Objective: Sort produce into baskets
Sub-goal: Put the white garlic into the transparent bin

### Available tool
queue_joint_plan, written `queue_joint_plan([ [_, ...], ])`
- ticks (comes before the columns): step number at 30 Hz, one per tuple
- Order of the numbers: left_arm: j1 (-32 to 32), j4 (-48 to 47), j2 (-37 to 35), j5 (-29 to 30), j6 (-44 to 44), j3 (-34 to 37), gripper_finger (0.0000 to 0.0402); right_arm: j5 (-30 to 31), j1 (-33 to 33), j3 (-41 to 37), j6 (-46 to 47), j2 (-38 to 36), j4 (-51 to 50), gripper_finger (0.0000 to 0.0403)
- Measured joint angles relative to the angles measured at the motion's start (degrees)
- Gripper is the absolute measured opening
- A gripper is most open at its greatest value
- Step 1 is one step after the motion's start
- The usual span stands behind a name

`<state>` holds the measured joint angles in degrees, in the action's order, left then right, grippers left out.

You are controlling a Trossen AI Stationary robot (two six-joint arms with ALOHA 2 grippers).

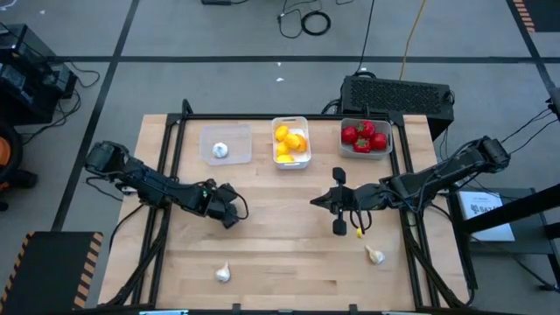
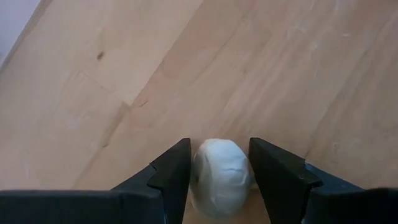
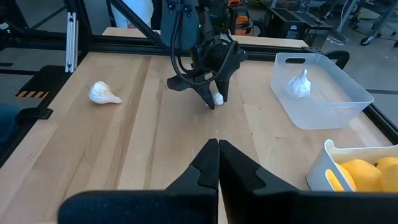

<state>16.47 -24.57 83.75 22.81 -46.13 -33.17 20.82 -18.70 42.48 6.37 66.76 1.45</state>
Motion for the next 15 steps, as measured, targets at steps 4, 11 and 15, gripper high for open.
queue_joint_plan([
  [4,0.0,0.4,0.7,0.1,-0.1,0.0,0.0171,0.0,0.0,0.0,0.0,0.0,0.0,0.0000],
  [11,0.0,0.5,0.6,-0.3,-0.1,0.0,0.0125,0.0,0.0,0.0,-0.1,0.0,0.0,0.0000],
  [15,-0.2,-0.3,0.6,-0.1,0.0,-0.7,0.0089,0.0,0.0,0.0,-0.1,0.0,0.0,0.0000],
])
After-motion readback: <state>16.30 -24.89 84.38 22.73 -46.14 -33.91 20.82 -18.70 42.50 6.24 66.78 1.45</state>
